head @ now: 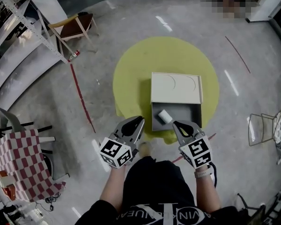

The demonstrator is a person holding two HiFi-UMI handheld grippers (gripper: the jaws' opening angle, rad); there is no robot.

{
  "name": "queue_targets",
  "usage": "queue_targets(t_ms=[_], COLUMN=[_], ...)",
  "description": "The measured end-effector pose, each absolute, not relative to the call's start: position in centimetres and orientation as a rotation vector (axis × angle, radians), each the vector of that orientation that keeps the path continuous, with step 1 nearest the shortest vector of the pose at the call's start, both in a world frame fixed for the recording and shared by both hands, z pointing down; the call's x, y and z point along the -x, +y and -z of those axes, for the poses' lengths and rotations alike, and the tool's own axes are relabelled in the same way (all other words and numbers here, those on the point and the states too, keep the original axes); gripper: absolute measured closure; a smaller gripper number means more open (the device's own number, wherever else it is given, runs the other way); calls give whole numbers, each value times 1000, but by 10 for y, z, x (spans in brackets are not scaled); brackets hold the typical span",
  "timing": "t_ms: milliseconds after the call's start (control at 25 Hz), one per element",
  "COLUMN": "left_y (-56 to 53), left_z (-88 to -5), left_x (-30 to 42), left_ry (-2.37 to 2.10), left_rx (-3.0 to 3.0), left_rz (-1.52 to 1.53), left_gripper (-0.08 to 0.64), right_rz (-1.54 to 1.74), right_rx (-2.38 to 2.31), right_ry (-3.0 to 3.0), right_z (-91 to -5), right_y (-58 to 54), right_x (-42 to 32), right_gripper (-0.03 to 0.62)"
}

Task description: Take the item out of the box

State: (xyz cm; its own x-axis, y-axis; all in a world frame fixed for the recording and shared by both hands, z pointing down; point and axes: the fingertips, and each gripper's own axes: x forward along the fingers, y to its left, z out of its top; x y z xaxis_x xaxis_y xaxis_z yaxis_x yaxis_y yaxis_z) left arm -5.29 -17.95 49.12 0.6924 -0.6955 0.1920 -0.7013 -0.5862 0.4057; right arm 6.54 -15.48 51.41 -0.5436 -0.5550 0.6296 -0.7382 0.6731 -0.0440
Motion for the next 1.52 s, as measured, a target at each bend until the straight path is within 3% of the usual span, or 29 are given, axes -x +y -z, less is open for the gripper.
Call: queue_targets(t_ms=[480, 960, 1520], left_y=[-176, -178, -179], left_z=[-522, -539, -546], left_x=[44, 47, 39], left_ry=[-1075, -1100, -1099], left_rx=[-2355, -2338, -2302], left_rz=[-21, -48, -26], left_gripper=[526, 526, 526], right_rz=[-474, -534, -537], right_rx=[-823, -672, -572], right_ry=[-2194, -2085, -2058], right_z=[-545, -587, -612], right_y=[-179, -193, -195], right_x=[-53, -42, -26], right_gripper=[556, 428, 417])
